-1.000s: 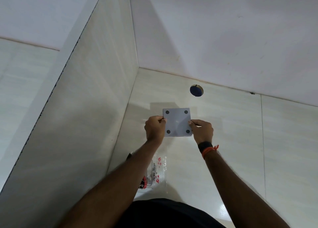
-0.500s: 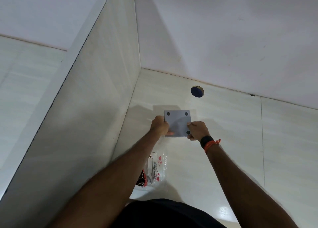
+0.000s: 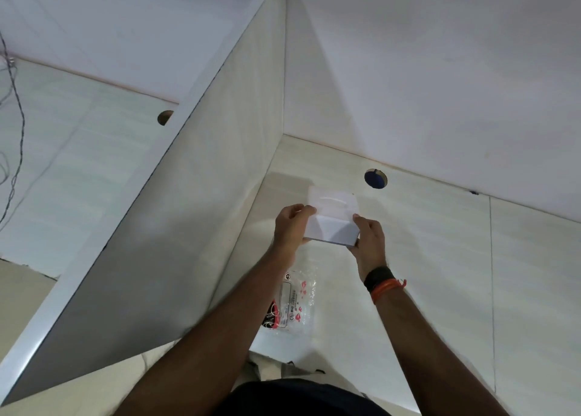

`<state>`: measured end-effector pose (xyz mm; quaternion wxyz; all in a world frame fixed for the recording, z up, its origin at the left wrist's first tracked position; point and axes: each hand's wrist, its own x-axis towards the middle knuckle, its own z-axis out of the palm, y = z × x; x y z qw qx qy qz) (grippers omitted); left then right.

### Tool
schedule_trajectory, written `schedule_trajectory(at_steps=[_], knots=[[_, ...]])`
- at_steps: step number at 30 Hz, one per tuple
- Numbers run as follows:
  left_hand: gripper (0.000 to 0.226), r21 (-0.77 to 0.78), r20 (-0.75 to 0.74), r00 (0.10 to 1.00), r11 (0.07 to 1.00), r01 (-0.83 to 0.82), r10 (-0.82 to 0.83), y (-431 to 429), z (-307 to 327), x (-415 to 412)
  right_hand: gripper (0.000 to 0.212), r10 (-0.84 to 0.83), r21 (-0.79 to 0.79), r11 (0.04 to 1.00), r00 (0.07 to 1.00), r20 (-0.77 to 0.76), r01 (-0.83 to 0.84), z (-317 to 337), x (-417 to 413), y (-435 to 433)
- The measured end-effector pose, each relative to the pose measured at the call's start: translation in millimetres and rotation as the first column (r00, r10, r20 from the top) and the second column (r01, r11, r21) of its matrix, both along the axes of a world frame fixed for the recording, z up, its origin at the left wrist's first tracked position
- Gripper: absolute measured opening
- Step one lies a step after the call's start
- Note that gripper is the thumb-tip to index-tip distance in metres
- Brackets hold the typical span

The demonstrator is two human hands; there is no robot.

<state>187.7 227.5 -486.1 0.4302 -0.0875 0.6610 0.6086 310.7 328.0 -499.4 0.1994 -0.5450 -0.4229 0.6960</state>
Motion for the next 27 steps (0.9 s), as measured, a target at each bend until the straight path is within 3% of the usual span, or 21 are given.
schedule_trajectory(at_steps=[2, 8, 12, 15, 19, 21, 27], knots=[[0.050, 0.048, -0.029, 1.000, 0.999, -0.001, 0.002, -10.0, 1.0, 1.3, 0.021, 0.018, -0.057, 0.998, 0.998, -0.054, -0.021, 4.6, 4.2, -1.9], [0.042, 0.102, -0.070, 0.994, 0.991, 0.088, -0.082, -39.7, -7.5, -2.8, 0.050, 0.084, -0.241, 0.966, 0.995, -0.048, -0.093, 6.7, 15.9, -18.1], [0.042, -0.027, -0.191, 0.970, 0.988, 0.151, -0.153, -59.1, -13.8, -8.4, 0.039, -0.005, -0.243, 0.970, 0.998, -0.068, -0.012, -0.5, 11.3, -37.4], [0.041, -0.117, -0.279, 0.940, 0.978, 0.171, -0.198, -78.3, -12.7, -10.4, 0.044, -0.075, -0.248, 0.967, 0.992, -0.099, 0.048, -4.9, -5.2, -37.6], [0.033, -0.236, -0.396, 0.833, 0.920, 0.314, -0.386, -107.3, -21.0, -11.0, 0.032, -0.116, -0.211, 0.973, 0.987, -0.113, 0.090, -7.3, -41.3, -12.9], [0.031, -0.318, -0.420, 0.766, 0.870, 0.377, -0.486, -119.4, -31.4, -8.8, 0.037, -0.117, -0.184, 0.978, 0.988, -0.097, 0.097, -9.1, -61.4, 6.2], [0.039, -0.516, -0.491, 0.629, 0.783, 0.347, -0.603, -132.4, -62.3, -6.2, 0.037, -0.090, -0.182, 0.980, 0.994, -0.058, 0.078, -24.6, -106.0, 57.2]])
